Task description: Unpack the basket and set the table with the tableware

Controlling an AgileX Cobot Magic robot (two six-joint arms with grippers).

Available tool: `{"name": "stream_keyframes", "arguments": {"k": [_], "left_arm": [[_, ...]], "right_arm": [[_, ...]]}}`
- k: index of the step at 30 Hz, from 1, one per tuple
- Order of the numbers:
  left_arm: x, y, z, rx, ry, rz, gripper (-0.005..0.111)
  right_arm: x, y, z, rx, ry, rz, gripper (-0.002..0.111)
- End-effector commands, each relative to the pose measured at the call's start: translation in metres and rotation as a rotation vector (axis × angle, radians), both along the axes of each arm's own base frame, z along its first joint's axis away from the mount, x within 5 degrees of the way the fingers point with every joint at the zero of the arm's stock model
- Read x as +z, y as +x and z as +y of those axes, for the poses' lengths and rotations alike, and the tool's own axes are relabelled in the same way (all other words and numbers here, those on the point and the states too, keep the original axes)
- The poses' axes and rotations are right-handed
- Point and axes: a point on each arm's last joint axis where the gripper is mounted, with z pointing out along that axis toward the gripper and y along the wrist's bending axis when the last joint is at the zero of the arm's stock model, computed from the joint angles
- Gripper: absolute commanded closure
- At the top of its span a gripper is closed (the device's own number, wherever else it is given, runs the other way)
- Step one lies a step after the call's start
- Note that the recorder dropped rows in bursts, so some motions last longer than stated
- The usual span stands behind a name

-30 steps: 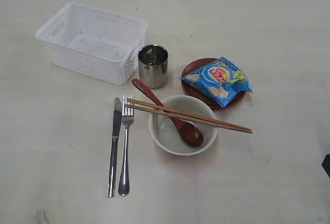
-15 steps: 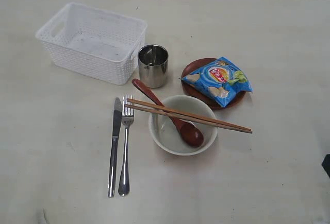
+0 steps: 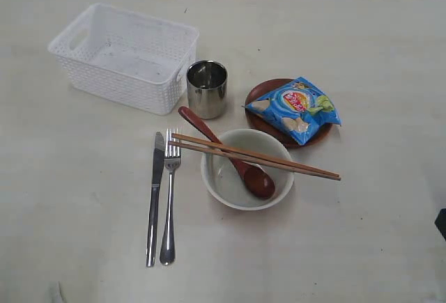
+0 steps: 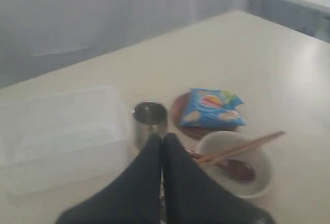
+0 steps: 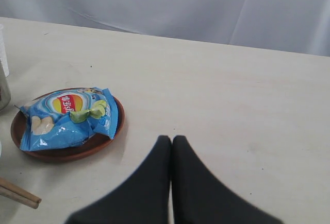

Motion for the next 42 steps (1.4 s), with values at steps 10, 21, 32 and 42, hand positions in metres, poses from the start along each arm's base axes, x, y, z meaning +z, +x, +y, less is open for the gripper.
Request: {"name": "stream_keyframes", "arguments": {"k": [10,21,32,42], "left_arm": [[-0.026,-0.009,0.036,0.41,-0.09,-0.17,0.107],[-0.058,-0.015,0.041,0.453,-0.139,-0.304,0.107],[-0.095,-0.007,0.041,0.471,-0.135,-0.307,0.107],[-0.115,-0.005,0.041,0.463,-0.025,-0.303,0.107]], "right_arm": [[0.0,0.0,0.0,-0.004,-0.001,-0.003,0.108],[0.0,0.0,0.0,-0.004,-0.001,-0.003,0.108],[0.0,0.0,0.0,-0.004,-0.001,-0.003,0.108],[0.0,0.0,0.0,-0.004,-0.001,-0.003,0.108]]}}
